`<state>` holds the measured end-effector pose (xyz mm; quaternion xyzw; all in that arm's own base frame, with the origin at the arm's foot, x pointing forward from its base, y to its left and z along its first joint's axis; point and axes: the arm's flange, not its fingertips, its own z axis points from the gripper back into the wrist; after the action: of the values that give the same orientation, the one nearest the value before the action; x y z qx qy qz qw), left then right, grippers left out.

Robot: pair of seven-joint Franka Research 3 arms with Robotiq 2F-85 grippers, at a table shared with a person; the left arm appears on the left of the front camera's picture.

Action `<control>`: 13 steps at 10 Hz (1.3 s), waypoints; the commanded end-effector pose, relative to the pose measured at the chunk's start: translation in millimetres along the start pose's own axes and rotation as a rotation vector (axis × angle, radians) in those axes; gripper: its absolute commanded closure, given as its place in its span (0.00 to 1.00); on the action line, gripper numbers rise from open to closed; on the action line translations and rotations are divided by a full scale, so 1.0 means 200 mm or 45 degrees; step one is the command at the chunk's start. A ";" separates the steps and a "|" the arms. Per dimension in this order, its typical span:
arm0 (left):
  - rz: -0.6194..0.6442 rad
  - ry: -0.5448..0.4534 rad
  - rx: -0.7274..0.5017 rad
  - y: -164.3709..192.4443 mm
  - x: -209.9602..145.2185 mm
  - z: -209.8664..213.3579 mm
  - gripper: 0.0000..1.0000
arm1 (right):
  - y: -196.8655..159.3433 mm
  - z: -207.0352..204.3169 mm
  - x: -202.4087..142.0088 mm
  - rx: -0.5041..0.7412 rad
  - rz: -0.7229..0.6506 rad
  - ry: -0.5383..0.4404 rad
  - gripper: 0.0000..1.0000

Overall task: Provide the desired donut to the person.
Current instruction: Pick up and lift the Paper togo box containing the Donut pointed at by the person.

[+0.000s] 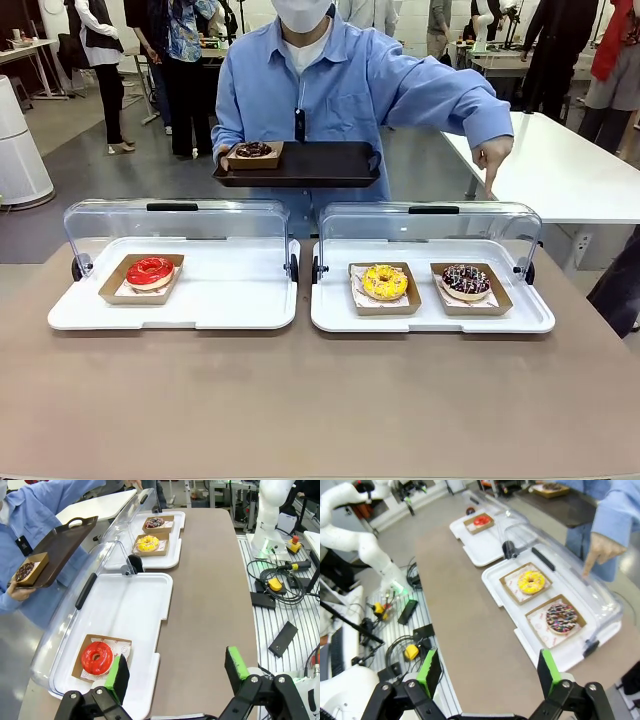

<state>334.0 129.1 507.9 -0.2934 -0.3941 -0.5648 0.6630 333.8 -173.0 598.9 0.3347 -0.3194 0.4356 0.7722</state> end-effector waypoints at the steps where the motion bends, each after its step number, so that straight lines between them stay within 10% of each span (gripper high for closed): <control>1: 0.002 -0.022 -0.002 0.00 0.00 0.00 0.00 | 0.14 -0.08 0.14 0.085 0.135 0.251 0.00; 8: 0.002 -0.022 -0.002 0.00 0.00 0.00 0.00 | 0.35 -0.84 0.27 0.055 0.191 0.958 0.00; 13: 0.002 -0.022 -0.002 0.00 0.00 0.00 0.00 | 0.14 -1.13 0.06 0.082 0.486 0.826 0.00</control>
<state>334.2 129.1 507.9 -0.2936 -0.3940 -0.5647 0.6631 354.1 28.2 498.4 0.1185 -0.0805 0.6357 0.7585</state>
